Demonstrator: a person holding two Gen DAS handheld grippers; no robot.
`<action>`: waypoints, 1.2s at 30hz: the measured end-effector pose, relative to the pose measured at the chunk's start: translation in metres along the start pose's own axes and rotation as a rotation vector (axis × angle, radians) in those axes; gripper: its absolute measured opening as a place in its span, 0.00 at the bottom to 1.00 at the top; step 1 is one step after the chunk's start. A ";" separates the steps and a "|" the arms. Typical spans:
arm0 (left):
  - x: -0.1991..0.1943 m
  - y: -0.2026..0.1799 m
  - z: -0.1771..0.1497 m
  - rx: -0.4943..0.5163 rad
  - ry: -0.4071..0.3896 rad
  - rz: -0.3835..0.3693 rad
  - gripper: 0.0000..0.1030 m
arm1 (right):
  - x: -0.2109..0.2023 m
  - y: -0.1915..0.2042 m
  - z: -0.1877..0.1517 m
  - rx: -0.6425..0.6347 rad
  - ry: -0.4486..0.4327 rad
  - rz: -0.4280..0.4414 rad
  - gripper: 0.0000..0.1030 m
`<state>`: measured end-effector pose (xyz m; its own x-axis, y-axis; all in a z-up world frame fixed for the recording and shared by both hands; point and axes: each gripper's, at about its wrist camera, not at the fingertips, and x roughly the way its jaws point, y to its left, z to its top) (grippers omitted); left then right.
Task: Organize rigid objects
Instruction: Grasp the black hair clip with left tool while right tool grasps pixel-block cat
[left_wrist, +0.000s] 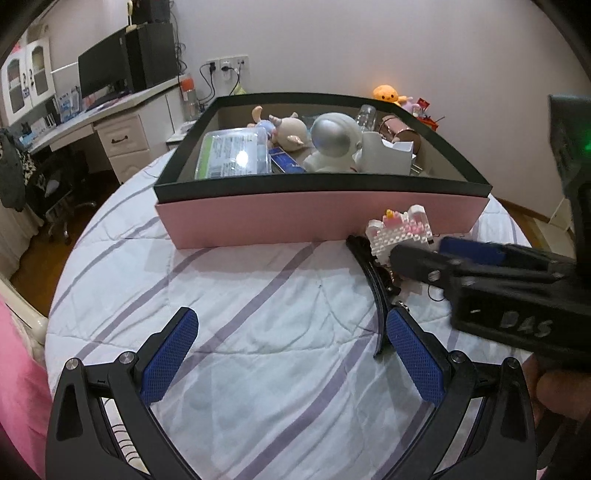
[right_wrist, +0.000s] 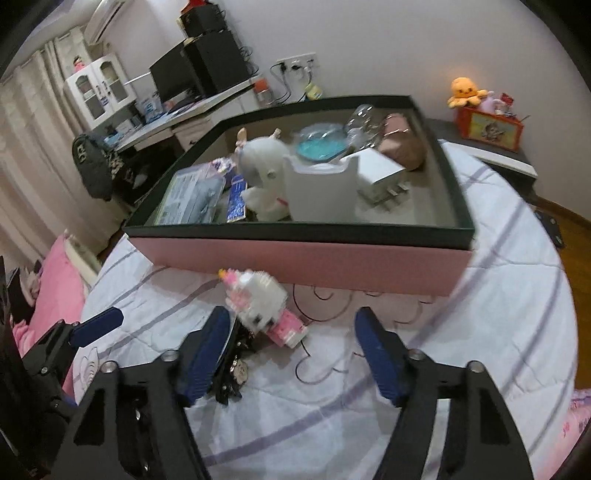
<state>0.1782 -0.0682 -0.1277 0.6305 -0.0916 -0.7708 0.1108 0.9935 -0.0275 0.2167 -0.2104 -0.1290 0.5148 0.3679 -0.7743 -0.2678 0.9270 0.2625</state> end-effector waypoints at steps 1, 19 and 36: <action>0.001 0.000 0.001 0.001 0.002 -0.001 1.00 | 0.004 0.000 -0.001 -0.001 0.006 0.017 0.56; 0.021 -0.020 0.012 0.026 0.035 -0.017 1.00 | 0.008 -0.006 0.002 -0.018 -0.016 0.130 0.35; 0.040 -0.048 0.022 0.088 0.086 -0.097 1.00 | -0.025 -0.059 -0.013 0.117 -0.080 0.055 0.31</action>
<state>0.2148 -0.1213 -0.1431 0.5458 -0.1768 -0.8191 0.2372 0.9701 -0.0513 0.2089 -0.2753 -0.1327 0.5665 0.4185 -0.7099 -0.2030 0.9058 0.3720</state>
